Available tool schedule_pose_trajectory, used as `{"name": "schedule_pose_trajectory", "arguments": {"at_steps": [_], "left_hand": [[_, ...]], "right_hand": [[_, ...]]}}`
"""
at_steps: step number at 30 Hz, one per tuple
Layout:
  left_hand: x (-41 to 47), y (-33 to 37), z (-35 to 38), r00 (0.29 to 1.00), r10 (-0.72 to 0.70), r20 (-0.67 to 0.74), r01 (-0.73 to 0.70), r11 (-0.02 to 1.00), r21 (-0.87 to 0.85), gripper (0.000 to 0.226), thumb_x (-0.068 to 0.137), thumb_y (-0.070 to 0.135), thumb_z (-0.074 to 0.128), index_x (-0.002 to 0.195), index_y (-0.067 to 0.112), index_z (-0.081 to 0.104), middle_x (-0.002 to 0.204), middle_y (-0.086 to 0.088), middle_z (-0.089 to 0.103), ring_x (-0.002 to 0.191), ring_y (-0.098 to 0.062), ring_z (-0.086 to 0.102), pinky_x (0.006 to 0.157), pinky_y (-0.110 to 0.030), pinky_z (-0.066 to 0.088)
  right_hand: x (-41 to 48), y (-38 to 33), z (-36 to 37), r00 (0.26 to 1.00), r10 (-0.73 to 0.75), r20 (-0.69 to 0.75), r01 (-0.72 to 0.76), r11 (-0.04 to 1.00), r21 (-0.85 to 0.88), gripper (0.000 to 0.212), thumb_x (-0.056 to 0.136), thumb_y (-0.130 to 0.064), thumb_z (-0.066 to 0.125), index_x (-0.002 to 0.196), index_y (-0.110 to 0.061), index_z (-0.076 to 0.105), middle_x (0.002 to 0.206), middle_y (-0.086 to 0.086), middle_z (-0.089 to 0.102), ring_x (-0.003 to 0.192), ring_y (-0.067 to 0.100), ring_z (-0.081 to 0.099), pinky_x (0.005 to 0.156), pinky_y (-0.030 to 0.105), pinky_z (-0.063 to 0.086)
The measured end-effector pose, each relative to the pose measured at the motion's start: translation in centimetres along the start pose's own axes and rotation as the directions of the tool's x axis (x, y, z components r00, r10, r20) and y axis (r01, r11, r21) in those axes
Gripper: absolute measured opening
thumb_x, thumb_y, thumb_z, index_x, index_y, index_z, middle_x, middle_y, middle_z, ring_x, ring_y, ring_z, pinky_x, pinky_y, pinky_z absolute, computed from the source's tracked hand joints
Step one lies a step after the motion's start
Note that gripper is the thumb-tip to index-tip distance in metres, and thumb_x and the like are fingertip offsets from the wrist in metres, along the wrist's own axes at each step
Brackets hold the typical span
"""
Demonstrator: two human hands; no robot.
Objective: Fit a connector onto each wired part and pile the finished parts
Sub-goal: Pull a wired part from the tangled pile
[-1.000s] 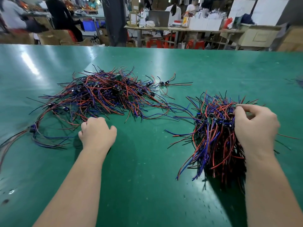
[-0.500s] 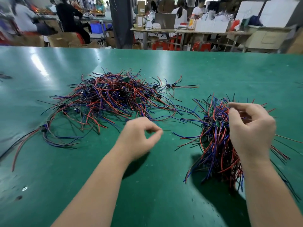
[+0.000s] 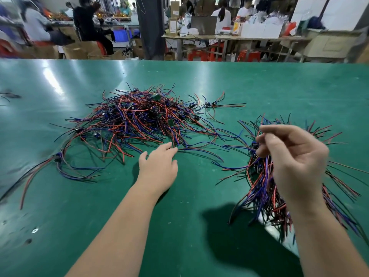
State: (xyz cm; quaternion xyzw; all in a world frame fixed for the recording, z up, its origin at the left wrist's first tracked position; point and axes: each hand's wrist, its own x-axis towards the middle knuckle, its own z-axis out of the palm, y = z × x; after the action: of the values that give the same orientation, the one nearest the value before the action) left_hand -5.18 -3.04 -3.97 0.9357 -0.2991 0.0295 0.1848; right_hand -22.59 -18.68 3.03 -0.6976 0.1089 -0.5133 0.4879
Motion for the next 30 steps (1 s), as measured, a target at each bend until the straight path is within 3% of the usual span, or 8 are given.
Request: {"name": "schedule_pose_trajectory", "arguments": {"at_steps": [6,9,12,17,20,24,27,30], "left_hand": [[0.0,0.5,-0.8,0.979,0.019,-0.202,-0.023,1.0,-0.018,0.032,0.091,0.031,0.061,0.122,0.038,0.06,0.113,0.013,0.066,0.112,-0.016,0.051,0.086,-0.031,0.019],[-0.9,1.7,-1.7,0.879,0.096,-0.467,-0.217,0.953,-0.213,0.039,0.083,0.028,0.071,0.121,0.03,0.062,0.098,0.015,0.069,0.097,-0.012,0.059,0.085,-0.027,0.022],[-2.2,3.3,-2.3,0.803,0.196,-0.563,-0.492,0.752,-0.439,0.048,0.078,0.018,0.075,0.123,0.02,0.06,0.094,0.015,0.066,0.091,-0.003,0.066,0.093,-0.037,0.048],[-4.1,5.9,-1.6,0.778,0.353,-0.519,-0.616,0.591,-0.521,0.064,0.074,0.017,0.078,0.131,0.024,0.051,0.098,0.01,0.07,0.095,0.001,0.064,0.087,-0.025,0.052],[-4.7,6.9,-1.8,0.876,0.295,-0.381,-0.48,0.473,-0.739,0.067,0.07,0.021,0.082,0.126,0.035,0.05,0.096,0.008,0.073,0.094,-0.004,0.067,0.077,-0.022,0.054],[-4.4,7.6,-2.6,0.989,0.085,0.119,0.112,0.076,-0.991,0.023,0.085,0.02,0.069,0.106,0.018,0.061,0.083,-0.005,0.073,0.07,-0.018,0.072,0.055,-0.024,0.055],[-4.2,7.3,-2.9,0.919,0.14,0.368,0.35,0.137,-0.927,0.034,0.076,0.037,0.064,0.089,0.006,0.065,0.073,-0.005,0.072,0.06,-0.017,0.069,0.05,-0.024,0.054],[-4.9,7.6,-2.2,0.925,0.185,0.332,0.292,0.213,-0.932,0.035,0.062,0.035,0.073,0.08,0.005,0.07,0.069,-0.005,0.071,0.059,-0.014,0.066,0.056,-0.023,0.054]], "right_hand": [[-0.8,0.2,1.1,0.97,0.131,0.204,-0.135,0.991,0.008,0.02,0.088,0.006,0.057,0.086,-0.009,0.07,0.066,0.007,0.068,0.05,0.015,0.061,0.05,0.022,0.049],[-1.1,0.7,1.5,0.806,0.369,0.463,-0.401,0.915,-0.031,0.018,0.092,0.0,0.055,0.089,-0.008,0.071,0.068,0.01,0.068,0.046,0.018,0.06,0.044,0.023,0.046],[-1.7,1.4,2.5,0.697,0.453,0.556,-0.443,0.881,-0.163,0.017,0.095,-0.019,0.054,0.092,-0.015,0.071,0.081,0.009,0.07,0.055,0.019,0.064,0.049,0.028,0.049],[-1.4,1.5,3.2,0.793,0.458,0.403,-0.531,0.843,0.086,0.024,0.079,-0.031,0.064,0.08,-0.01,0.074,0.076,0.013,0.07,0.065,0.016,0.06,0.056,0.026,0.047],[-0.8,1.6,2.5,0.827,0.463,0.318,-0.526,0.838,0.148,0.024,0.064,-0.036,0.07,0.071,-0.014,0.076,0.066,0.012,0.067,0.063,0.02,0.058,0.057,0.027,0.046],[0.0,1.6,1.6,0.777,0.547,0.31,-0.623,0.739,0.258,0.019,0.062,-0.024,0.071,0.074,-0.009,0.073,0.06,0.003,0.066,0.049,0.009,0.058,0.043,0.017,0.042],[0.0,1.6,1.3,0.758,0.564,0.328,-0.642,0.735,0.218,0.017,0.061,-0.021,0.072,0.073,-0.01,0.073,0.062,0.004,0.068,0.05,0.01,0.059,0.043,0.016,0.041],[-0.5,1.7,1.8,0.749,0.577,0.326,-0.629,0.773,0.079,0.015,0.058,-0.026,0.075,0.066,-0.013,0.074,0.066,0.005,0.068,0.06,0.013,0.056,0.055,0.021,0.041]]}}
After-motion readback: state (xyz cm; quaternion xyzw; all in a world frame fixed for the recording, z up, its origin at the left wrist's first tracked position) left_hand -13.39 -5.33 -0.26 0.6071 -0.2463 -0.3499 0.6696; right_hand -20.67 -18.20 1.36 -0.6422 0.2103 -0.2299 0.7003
